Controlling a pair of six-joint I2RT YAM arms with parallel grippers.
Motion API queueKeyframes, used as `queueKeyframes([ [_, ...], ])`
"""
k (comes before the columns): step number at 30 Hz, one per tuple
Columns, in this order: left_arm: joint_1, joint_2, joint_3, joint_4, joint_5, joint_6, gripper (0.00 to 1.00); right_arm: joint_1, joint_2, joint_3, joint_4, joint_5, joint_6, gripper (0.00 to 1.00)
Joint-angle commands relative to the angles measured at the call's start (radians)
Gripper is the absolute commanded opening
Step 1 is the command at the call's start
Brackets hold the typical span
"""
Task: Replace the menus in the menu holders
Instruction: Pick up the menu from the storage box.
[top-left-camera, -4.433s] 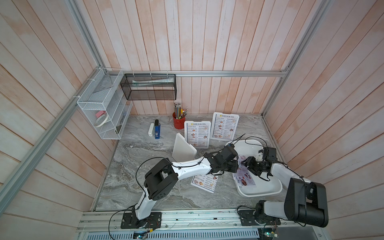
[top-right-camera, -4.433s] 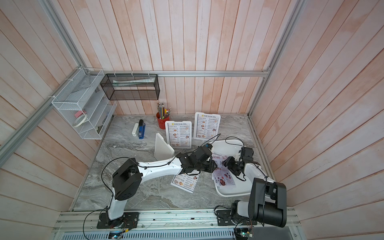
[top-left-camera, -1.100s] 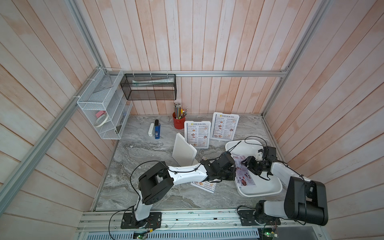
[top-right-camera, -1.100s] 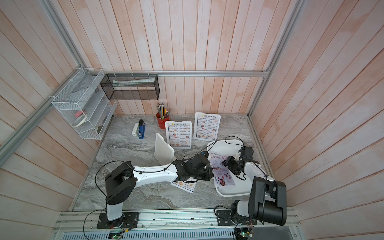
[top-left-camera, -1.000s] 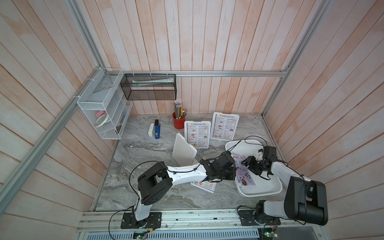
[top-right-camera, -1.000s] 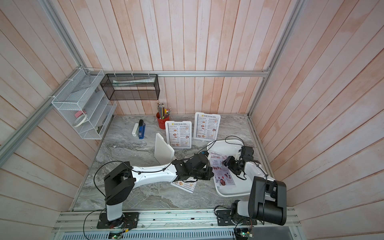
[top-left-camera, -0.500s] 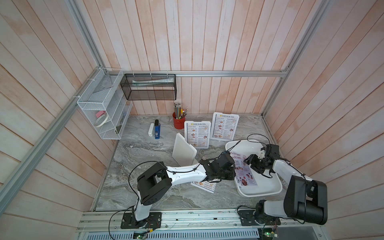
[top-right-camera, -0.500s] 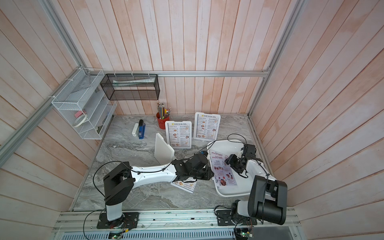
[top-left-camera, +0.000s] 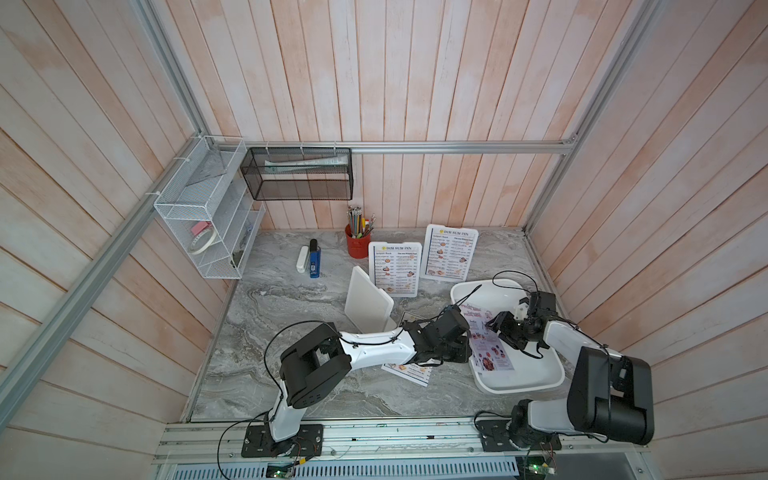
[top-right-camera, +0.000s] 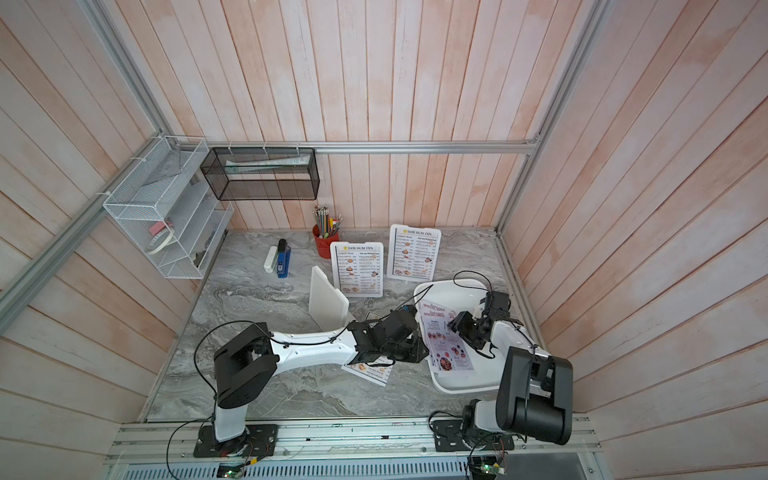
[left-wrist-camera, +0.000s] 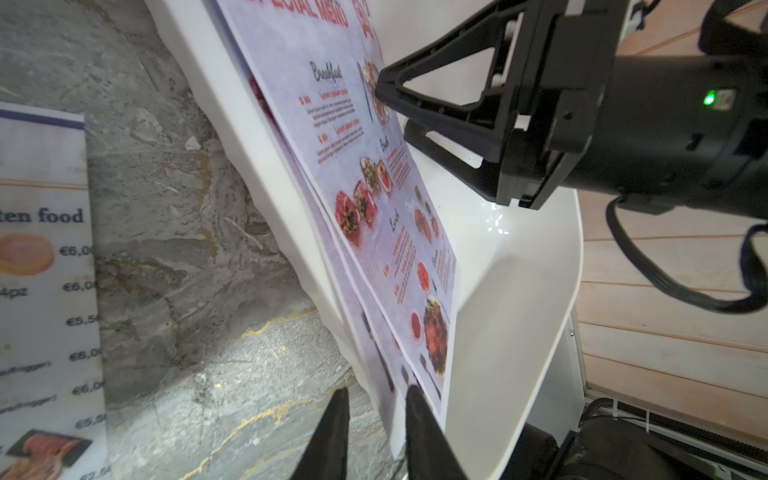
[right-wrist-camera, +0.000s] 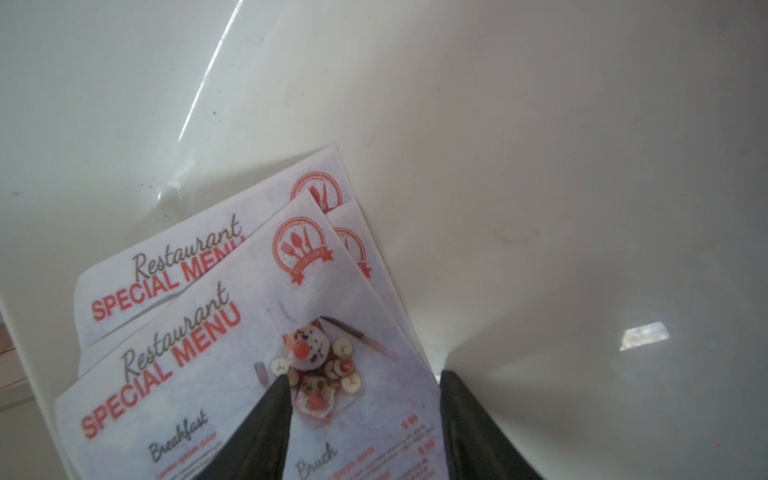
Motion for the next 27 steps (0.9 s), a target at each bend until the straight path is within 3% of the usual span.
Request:
queueKeyframes([
  [1, 0.000, 0.025, 0.007, 0.019, 0.014, -0.004, 0.23, -0.004, 0.018, -0.033, -0.017, -0.007, -0.010, 0.58],
  [15, 0.002, 0.037, 0.008, 0.041, 0.041, -0.012, 0.20, -0.004, 0.017, -0.033, -0.019, -0.004, -0.009, 0.57],
  [27, 0.005, 0.010, 0.005, 0.045, 0.041, -0.016, 0.03, -0.004, 0.018, -0.025, -0.023, 0.003, -0.013, 0.57],
])
